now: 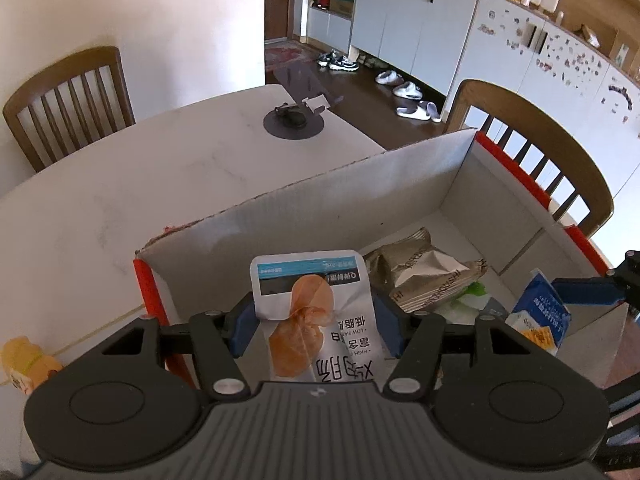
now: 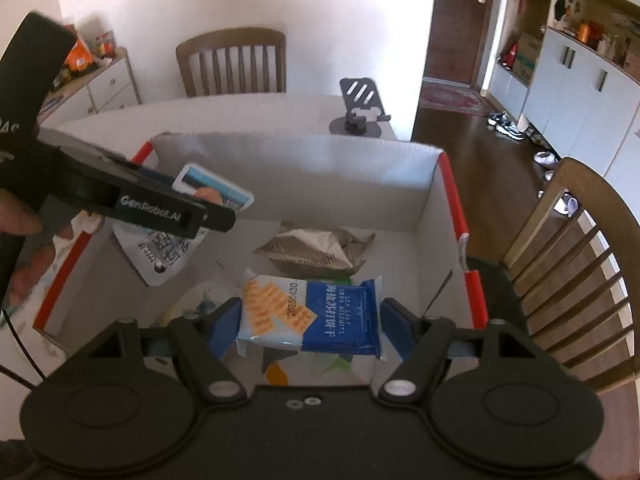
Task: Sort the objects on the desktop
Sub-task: 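Carry biscuit packet with right gripper and chip bag with left gripper into box, then open right gripper releasing biscuit packet while left gripper releases chip bag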
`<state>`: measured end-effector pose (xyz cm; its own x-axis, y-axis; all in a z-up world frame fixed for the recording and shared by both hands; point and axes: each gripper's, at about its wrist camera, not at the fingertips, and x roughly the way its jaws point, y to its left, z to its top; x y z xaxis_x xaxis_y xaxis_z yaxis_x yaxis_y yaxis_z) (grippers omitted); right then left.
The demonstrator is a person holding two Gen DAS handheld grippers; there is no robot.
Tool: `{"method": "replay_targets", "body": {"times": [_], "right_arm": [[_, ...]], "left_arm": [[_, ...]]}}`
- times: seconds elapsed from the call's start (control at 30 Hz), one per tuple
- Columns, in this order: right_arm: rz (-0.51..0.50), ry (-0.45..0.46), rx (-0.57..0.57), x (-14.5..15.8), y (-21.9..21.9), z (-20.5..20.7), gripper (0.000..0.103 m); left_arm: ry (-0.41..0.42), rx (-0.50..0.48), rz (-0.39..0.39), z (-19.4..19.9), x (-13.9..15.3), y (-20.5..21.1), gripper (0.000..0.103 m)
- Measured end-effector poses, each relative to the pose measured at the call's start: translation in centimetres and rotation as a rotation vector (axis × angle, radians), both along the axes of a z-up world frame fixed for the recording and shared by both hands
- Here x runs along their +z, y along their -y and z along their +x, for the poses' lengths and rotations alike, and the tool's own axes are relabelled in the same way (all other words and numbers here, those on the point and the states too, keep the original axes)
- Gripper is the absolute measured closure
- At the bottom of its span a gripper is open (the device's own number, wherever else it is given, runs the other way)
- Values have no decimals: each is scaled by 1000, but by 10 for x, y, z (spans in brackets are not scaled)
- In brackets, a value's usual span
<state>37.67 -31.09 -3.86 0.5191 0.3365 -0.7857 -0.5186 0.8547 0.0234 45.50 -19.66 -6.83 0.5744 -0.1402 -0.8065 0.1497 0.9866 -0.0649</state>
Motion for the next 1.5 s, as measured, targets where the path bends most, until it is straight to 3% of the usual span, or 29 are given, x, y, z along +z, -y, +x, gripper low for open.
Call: {"method": "replay_targets", "body": {"times": [0.2, 0.37, 0.53, 0.8, 0.97, 1.07, 1.5], "right_arm": [[-31, -21, 49, -8, -7, 0, 29], [-48, -26, 59, -11, -10, 2, 29], [-70, -37, 79, -17, -12, 0, 29], [-78, -46, 80, -24, -16, 4, 27], [-78, -46, 77, -25, -17, 2, 23], [-71, -46, 70, -25, -15, 1, 21], [-17, -11, 64, -4, -8, -8, 16]], "left_arm": [[43, -75, 93, -5, 2, 19, 42], [36, -129, 108, -3, 0, 34, 42], [-30, -122, 62, 2, -6, 29, 42], [-59, -93, 4, -1, -6, 18, 40], [-52, -79, -34, -9, 0, 13, 38], [-40, -85, -32, -15, 4, 14, 28], [20, -69, -69, -38, 31, 5, 26]]}}
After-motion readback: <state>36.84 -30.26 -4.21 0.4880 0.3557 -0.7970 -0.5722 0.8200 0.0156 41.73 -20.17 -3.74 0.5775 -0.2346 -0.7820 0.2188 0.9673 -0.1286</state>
